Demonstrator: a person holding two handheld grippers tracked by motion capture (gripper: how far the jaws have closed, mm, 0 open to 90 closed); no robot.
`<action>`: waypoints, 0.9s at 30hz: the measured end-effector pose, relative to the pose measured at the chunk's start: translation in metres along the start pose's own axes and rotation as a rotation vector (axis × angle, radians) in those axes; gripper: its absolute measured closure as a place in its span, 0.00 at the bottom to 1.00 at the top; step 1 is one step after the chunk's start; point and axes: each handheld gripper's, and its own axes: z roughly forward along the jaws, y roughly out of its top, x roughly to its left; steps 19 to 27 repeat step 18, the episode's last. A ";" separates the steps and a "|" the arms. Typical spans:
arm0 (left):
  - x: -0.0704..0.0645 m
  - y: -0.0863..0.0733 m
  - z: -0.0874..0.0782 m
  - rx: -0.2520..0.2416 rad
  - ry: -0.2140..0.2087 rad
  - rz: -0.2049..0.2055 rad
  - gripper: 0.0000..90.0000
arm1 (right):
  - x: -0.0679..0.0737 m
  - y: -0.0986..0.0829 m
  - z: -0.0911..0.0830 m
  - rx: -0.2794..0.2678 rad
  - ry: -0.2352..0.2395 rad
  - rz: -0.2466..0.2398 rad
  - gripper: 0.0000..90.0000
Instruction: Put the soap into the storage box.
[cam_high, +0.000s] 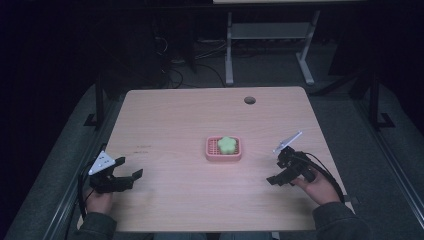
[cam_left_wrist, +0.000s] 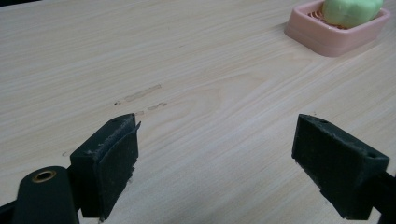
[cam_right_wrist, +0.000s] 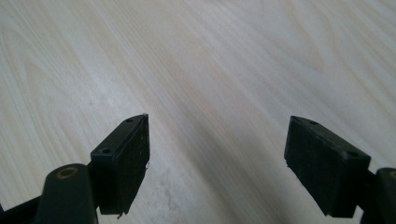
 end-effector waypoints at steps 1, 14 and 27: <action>0.000 0.000 0.000 0.002 0.000 -0.001 0.15 | 0.001 -0.002 0.000 0.000 -0.003 0.000 0.24; -0.002 -0.001 0.003 0.005 -0.008 0.014 0.15 | 0.019 -0.033 -0.007 -0.076 -0.014 0.000 0.24; -0.004 -0.001 0.005 0.008 -0.012 0.020 0.15 | 0.022 -0.042 -0.008 -0.120 -0.018 0.014 0.23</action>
